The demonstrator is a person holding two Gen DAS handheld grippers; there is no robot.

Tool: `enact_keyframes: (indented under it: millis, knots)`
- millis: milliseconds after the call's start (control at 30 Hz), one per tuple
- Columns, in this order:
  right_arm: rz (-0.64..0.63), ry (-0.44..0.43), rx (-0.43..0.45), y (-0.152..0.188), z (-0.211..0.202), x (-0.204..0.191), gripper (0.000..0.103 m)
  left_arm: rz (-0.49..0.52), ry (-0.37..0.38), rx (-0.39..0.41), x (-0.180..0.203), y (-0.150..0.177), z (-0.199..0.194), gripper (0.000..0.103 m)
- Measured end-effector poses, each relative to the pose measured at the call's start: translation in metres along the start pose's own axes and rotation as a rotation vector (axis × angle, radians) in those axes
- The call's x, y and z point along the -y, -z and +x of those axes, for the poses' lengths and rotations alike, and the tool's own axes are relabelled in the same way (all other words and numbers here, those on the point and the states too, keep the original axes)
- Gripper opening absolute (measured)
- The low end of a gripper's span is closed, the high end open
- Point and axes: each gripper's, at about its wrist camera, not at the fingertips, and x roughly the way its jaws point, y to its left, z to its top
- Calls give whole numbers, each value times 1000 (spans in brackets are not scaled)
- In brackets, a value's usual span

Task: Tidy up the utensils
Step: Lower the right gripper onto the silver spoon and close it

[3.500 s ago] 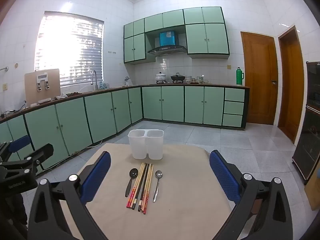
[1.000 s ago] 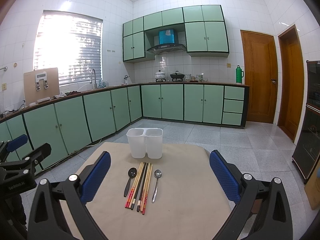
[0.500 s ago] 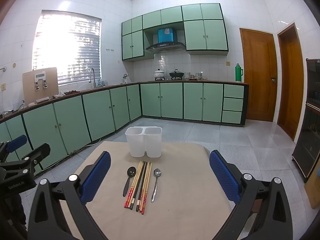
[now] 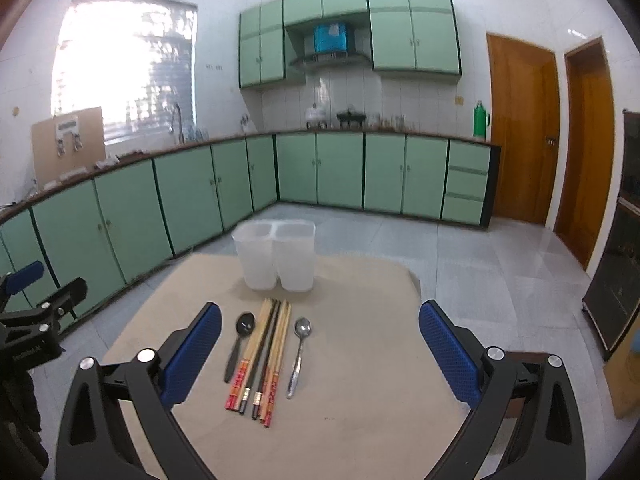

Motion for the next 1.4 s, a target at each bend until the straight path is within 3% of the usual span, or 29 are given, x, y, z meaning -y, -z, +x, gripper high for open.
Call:
enact_keyframes:
  millis: [333,567,767,1100,1400]
  knots:
    - [26,-51,-259,17,140,-1,82,3,-21,-201,-6,13,116,98]
    - [62,-75,-403,32,215,-1,66,-2,-4,-290,-3,25,160,96]
    - [40,-85,-463,41,242,-11,57,-11,1,-329,-5,32,178,93]
    - [24,-86,-495,47,258,-13,28,3,89,-377,22,37,202,92]
    - [56,-115,-501,46,248,8,28,52,146,-433,57,46,223,92]
